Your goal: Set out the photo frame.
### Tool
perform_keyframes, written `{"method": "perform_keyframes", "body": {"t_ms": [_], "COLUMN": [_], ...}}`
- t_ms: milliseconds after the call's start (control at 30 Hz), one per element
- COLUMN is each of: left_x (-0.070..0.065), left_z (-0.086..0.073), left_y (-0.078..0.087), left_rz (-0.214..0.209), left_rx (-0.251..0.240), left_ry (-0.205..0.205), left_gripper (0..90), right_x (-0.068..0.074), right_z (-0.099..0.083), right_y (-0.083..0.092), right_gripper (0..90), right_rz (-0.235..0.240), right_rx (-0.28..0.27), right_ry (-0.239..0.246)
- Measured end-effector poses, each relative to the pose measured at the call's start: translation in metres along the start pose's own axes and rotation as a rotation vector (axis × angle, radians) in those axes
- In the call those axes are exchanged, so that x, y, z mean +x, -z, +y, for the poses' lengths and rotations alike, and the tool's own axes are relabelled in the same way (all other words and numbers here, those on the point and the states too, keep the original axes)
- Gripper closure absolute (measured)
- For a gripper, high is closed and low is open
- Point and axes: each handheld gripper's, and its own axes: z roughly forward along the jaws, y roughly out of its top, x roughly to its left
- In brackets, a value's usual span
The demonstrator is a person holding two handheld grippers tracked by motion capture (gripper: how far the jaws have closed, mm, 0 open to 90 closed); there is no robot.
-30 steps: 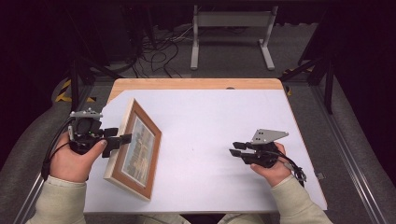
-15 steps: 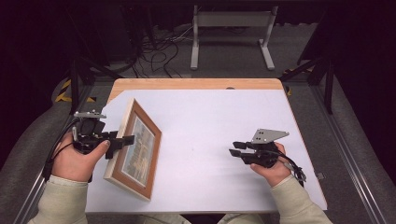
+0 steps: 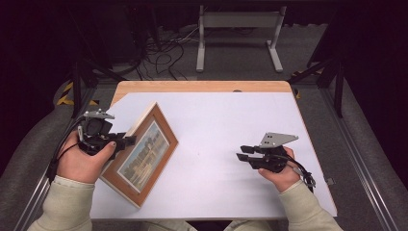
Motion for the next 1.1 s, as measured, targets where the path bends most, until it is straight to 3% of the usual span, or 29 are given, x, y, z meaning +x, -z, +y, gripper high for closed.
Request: {"method": "perform_keyframes", "body": {"t_ms": [133, 300, 500, 533, 800, 967, 1100], "left_x": [-0.005, -0.016, -0.025, -0.030, -0.043, -0.051, -0.056], "left_z": [0.007, 0.020, 0.035, 0.042, 0.061, 0.073, 0.081], "left_y": [-0.003, -0.002, -0.002, -0.003, -0.018, -0.026, -0.031], "left_rz": [-0.038, -0.044, -0.074, -0.091, -0.149, -0.152, -0.189], "left_rx": [0.011, 0.014, 0.006, 0.008, 0.020, 0.037, 0.036], "left_ry": [-0.027, -0.091, -0.138, -0.165, -0.241, -0.297, -0.351], "left_gripper": [71.3, 71.5, 71.5, 71.5, 71.5, 71.6, 71.6], "right_x": [-0.002, -0.004, -0.011, -0.014, -0.022, -0.027, -0.028], "right_z": [-0.001, -0.002, -0.006, -0.008, -0.013, -0.017, -0.021], "right_y": [0.000, 0.002, 0.003, 0.005, 0.012, 0.017, 0.020], "right_gripper": [65.5, 65.2, 63.0, 63.0, 60.9, 59.6, 59.0], "right_rz": [-0.003, -0.010, -0.030, -0.042, -0.075, -0.093, -0.105], "right_rx": [0.001, -0.002, -0.004, -0.006, -0.010, -0.015, -0.006], "right_ry": [-0.005, -0.014, -0.046, -0.057, -0.085, -0.104, -0.118]}}
